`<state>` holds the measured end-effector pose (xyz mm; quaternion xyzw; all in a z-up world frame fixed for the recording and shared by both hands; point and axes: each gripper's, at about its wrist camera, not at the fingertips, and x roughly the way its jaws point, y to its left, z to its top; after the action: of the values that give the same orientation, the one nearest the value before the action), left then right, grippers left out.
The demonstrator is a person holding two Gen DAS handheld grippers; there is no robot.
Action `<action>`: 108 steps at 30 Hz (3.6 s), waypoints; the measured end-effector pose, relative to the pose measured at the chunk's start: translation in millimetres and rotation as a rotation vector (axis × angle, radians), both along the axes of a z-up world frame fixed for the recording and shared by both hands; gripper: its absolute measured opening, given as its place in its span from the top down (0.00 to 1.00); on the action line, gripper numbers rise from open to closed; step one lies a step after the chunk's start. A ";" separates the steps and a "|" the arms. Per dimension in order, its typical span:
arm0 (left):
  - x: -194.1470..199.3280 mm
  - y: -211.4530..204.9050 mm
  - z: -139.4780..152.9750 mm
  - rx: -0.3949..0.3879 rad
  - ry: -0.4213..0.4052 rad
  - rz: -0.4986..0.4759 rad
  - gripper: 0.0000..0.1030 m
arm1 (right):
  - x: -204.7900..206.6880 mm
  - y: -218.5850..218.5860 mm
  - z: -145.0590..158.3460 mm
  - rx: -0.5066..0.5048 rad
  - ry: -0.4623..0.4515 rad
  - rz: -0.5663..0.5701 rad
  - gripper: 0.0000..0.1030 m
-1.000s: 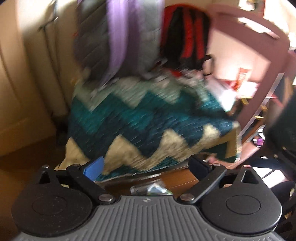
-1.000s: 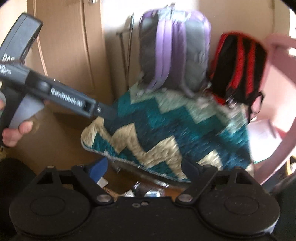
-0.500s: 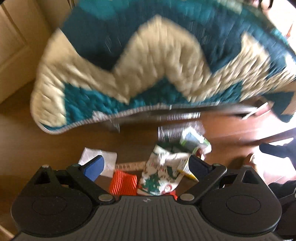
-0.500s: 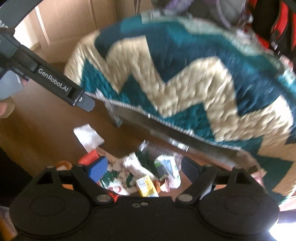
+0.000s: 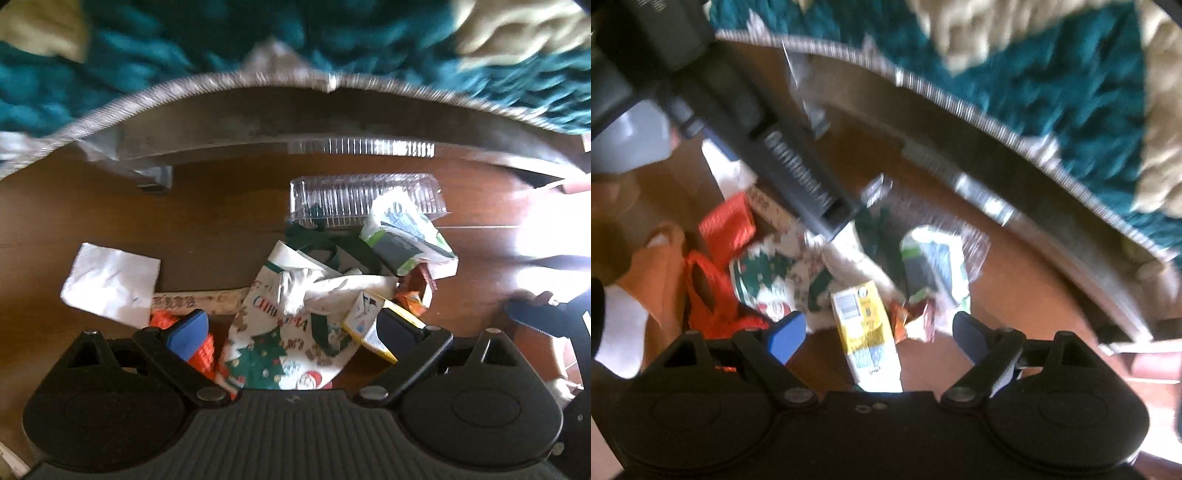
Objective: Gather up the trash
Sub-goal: 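Grasp the white tissue with the left tool while the right tool grasps the yellow juice carton, then carry the tissue and juice carton over to the teal trash bin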
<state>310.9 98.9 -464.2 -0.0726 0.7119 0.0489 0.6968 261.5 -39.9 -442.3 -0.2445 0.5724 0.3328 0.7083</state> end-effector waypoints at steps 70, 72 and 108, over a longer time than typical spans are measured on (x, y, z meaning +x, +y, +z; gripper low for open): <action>-101.8 -0.4 266.1 -0.146 -0.381 0.121 0.78 | -88.9 -78.4 267.1 0.204 -0.229 -0.324 0.53; -109.3 -6.8 290.2 -0.152 -0.424 0.117 0.78 | -99.8 -86.6 289.3 0.227 -0.276 -0.330 0.53; -102.8 -268.4 623.9 -0.162 -1.035 -0.424 0.77 | -161.8 -322.0 600.8 0.378 -0.917 -0.639 0.53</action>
<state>208.1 -169.5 159.7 0.0042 0.2777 -0.1893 0.9418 99.7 -361.9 158.5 -0.0485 0.1838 0.0596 0.9799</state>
